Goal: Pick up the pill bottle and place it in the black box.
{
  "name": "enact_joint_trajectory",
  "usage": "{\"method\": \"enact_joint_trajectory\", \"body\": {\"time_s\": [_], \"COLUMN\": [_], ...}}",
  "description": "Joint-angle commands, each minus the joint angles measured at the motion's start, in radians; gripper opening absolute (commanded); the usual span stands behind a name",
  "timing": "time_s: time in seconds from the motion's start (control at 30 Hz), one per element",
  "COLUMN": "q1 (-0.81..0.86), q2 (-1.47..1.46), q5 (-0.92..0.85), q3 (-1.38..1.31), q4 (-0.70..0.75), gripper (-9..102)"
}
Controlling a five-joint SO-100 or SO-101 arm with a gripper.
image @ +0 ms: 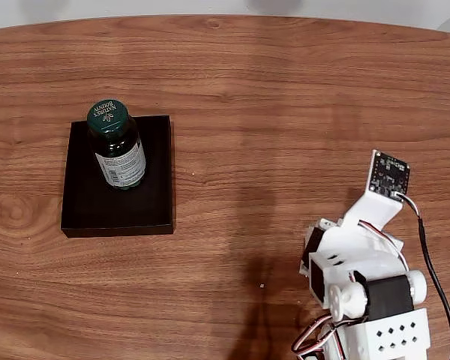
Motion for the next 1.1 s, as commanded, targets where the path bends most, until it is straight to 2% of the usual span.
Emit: {"method": "enact_joint_trajectory", "body": {"time_s": [0.0, 0.4, 0.97, 1.07], "q1": [0.005, 0.006, 0.018, 0.035], "q2": [0.015, 0.109, 0.11, 0.11], "q5": [-0.04, -0.178, 0.242, 0.247], "q3": [-0.02, -0.02, -0.02, -0.02], "q4": [0.043, 0.186, 0.468, 0.468], "gripper": [0, 0, 0, 0]}}
